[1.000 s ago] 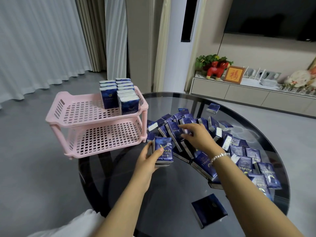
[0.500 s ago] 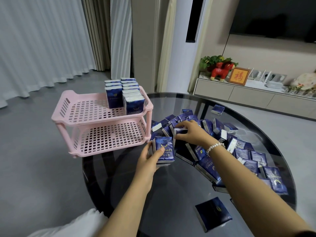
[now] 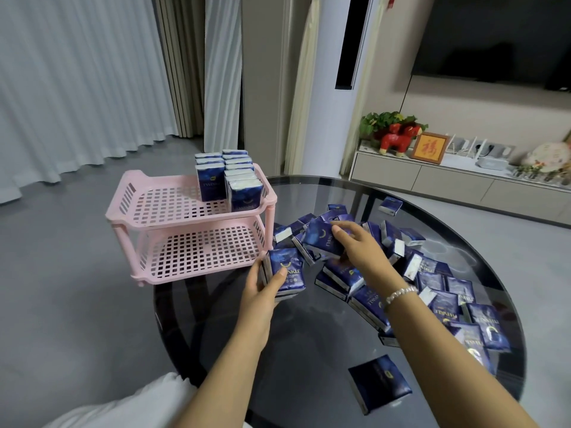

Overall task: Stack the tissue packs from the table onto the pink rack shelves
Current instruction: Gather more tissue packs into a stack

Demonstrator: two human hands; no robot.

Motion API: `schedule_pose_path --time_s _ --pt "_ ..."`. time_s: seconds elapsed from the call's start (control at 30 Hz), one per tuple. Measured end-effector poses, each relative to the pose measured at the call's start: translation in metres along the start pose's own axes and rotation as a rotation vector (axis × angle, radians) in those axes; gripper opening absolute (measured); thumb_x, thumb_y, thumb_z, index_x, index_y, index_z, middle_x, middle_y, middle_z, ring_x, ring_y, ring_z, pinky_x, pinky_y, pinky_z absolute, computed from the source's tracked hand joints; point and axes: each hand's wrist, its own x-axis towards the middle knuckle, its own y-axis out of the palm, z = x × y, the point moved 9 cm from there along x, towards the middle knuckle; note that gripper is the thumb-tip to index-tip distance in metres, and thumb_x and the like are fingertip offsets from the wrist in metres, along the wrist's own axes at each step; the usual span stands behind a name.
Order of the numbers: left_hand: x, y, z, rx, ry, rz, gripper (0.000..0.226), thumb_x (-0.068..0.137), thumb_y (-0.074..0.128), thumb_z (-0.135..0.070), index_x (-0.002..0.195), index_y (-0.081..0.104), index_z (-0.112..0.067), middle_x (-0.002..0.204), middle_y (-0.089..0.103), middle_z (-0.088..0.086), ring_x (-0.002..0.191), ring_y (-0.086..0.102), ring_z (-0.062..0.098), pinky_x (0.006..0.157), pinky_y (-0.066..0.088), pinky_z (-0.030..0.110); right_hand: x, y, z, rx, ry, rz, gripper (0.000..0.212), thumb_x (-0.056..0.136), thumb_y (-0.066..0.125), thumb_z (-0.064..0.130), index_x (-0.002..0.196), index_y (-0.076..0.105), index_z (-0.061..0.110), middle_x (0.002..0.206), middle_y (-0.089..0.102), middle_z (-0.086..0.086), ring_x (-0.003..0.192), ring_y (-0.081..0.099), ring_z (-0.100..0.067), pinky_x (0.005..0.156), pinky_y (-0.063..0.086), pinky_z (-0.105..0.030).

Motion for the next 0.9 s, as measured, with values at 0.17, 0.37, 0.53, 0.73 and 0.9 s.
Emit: schedule_pose_path --time_s 0.17,0.37,0.53,0.73,0.9 --pt "-0.011 0.006 -0.016 0.019 0.073 0.022 0.073 0.065 0.079 -0.045 0.131 0.046 -0.044 0.135 0.057 -0.01 0.123 0.056 0.014 0.109 0.039 0.045 -0.033 0.034 -0.018 0.381 0.108 -0.024 0.02 0.095 0.051 0.019 0.113 0.06 0.019 0.07 0.061 -0.003 0.052 0.056 -0.009 0.064 0.052 -0.027" --pt "-0.019 0.001 -0.024 0.154 0.109 0.043 0.056 0.073 0.071 -0.055 0.118 0.041 -0.069 0.143 0.047 -0.017 0.132 0.045 0.008 0.113 0.033 0.045 -0.062 0.066 -0.013 0.391 0.017 -0.015 0.018 0.092 0.057 0.024 0.086 0.073 0.018 0.08 0.073 0.006 0.074 0.065 -0.004 0.07 0.052 -0.018" --pt "-0.025 -0.002 -0.034 0.183 0.125 0.06 0.065 0.071 0.057 -0.062 0.13 0.03 -0.062 0.136 0.049 -0.023 0.125 0.049 0.0 0.113 0.033 0.042 -0.065 0.083 -0.004 0.29 -0.042 -0.014 0.023 0.091 0.058 0.027 0.1 0.073 0.012 0.093 0.075 -0.001 0.094 0.067 -0.013 0.089 0.053 -0.036" --pt "-0.028 -0.019 -0.043 0.102 0.06 0.028 0.065 0.087 0.064 -0.025 0.142 0.033 -0.041 0.132 0.056 -0.016 0.118 0.056 0.007 0.108 0.037 0.041 -0.061 0.105 0.0 0.385 0.033 0.247 0.026 0.09 0.059 0.016 0.116 0.064 0.015 0.097 0.073 0.003 0.088 0.069 -0.005 0.068 0.053 -0.015" --pt "-0.026 -0.028 -0.048 0.068 0.015 0.102 0.045 0.09 0.056 -0.005 0.133 0.049 -0.018 0.121 0.066 0.004 0.108 0.065 0.019 0.099 0.047 0.041 -0.055 0.133 -0.002 0.509 0.164 0.671 0.056 0.078 0.069 0.021 0.128 0.052 0.0 0.127 0.058 -0.022 0.121 0.053 -0.036 0.107 0.038 -0.047"
